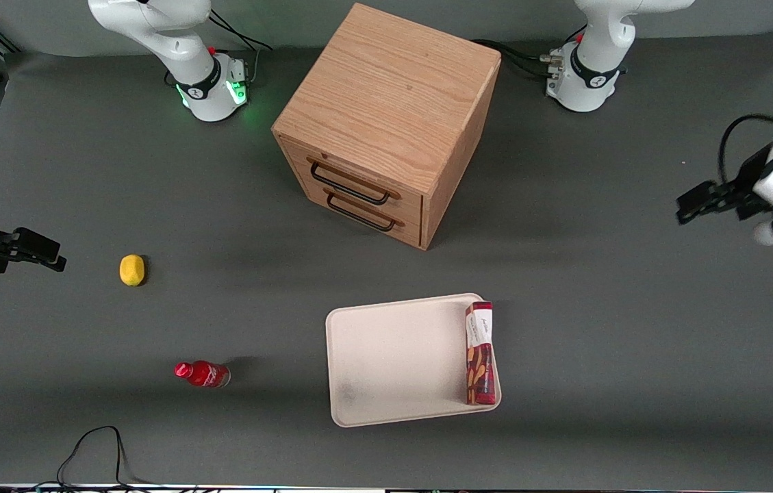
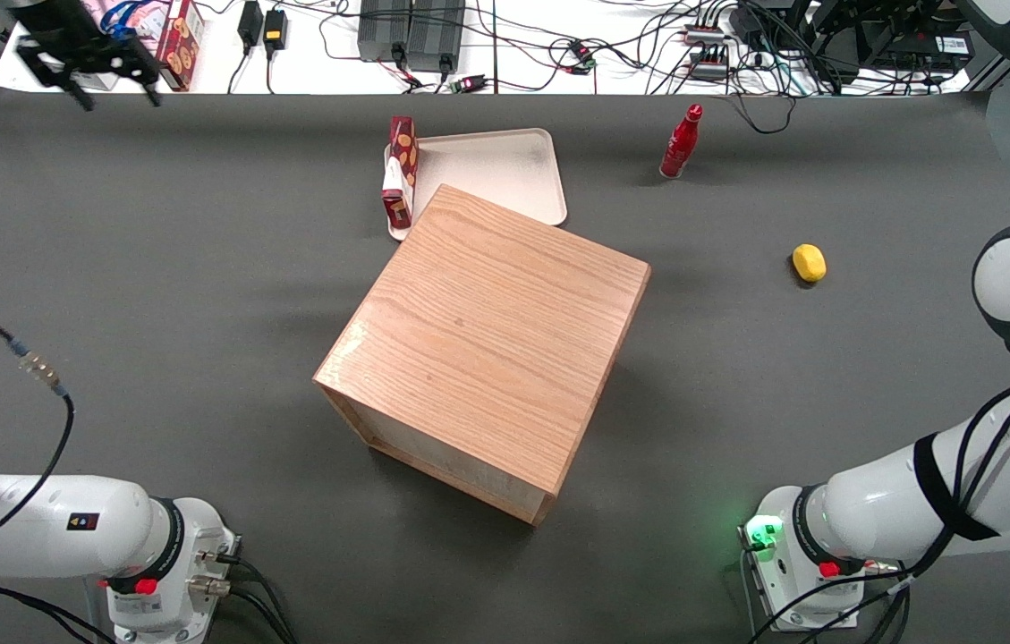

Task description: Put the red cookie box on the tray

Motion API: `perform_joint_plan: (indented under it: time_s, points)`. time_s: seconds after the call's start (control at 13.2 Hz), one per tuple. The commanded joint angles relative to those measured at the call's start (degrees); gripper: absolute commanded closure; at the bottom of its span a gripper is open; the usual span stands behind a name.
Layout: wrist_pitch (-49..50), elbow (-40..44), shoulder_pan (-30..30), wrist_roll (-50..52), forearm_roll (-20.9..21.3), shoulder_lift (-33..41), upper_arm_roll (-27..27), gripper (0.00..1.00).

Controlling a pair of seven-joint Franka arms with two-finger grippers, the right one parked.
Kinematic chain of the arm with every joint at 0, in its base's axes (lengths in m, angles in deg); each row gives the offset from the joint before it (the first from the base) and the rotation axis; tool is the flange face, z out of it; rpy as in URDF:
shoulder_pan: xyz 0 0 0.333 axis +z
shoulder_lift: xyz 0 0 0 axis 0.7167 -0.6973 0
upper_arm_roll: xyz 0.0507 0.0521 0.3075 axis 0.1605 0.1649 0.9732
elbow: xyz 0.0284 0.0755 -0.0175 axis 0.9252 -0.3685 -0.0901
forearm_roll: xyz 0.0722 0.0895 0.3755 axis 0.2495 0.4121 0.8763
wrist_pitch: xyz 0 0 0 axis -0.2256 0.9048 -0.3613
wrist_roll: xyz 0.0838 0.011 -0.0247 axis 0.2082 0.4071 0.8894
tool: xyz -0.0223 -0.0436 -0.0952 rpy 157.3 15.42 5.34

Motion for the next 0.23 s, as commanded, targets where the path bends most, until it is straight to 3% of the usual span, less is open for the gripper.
perform_joint_plan:
  time_s: [0.0,0.15]
  points:
    - [-0.92,-4.92,0.98,-1.82,0.97,5.1,-0.8,0.0]
    - [-0.92,-4.83,0.98,-1.82,1.06,5.36,-0.8,0.0]
